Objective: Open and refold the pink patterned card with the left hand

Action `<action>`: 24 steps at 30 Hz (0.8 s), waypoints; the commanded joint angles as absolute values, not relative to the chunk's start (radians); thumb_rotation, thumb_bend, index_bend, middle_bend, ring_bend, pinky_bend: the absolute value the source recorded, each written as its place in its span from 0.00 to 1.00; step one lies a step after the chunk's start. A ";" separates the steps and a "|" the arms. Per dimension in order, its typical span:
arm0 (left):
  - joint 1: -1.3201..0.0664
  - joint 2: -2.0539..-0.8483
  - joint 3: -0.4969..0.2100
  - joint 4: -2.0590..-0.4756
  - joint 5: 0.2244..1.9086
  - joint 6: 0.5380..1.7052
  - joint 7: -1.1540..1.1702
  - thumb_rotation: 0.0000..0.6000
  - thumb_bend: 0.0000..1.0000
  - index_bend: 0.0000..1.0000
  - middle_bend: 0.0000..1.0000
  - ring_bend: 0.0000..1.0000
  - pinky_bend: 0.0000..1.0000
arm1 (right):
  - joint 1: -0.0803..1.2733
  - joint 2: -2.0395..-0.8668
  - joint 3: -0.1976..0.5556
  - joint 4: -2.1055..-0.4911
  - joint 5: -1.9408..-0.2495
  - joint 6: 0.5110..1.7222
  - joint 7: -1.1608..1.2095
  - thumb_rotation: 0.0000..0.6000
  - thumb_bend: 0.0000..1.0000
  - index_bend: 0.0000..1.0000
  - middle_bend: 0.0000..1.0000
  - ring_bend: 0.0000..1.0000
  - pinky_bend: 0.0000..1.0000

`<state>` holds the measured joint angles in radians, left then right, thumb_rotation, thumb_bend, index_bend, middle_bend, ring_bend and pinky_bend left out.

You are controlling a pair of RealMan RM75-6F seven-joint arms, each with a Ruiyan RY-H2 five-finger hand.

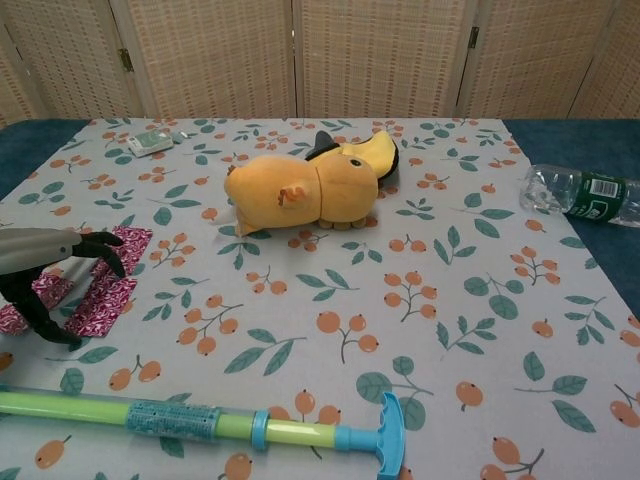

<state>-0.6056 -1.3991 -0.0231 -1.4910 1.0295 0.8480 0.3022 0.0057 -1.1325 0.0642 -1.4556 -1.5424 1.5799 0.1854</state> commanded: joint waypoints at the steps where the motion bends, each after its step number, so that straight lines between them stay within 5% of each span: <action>1: -0.607 -1.402 -0.023 -1.487 1.027 0.847 0.302 1.00 0.19 0.25 0.00 0.00 0.00 | 0.006 -1.132 0.064 -1.456 -1.543 1.580 0.185 1.00 0.23 0.00 0.00 0.00 0.00; 24: -0.602 -1.421 -0.028 -1.464 1.058 0.865 0.277 1.00 0.22 0.32 0.00 0.00 0.00 | 0.007 -1.129 0.065 -1.463 -1.539 1.577 0.178 1.00 0.23 0.00 0.00 0.00 0.00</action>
<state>-0.6031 -1.4229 -0.0278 -1.4627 1.0565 0.8627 0.2778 0.0066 -1.1290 0.0650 -1.4630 -1.5392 1.5773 0.1779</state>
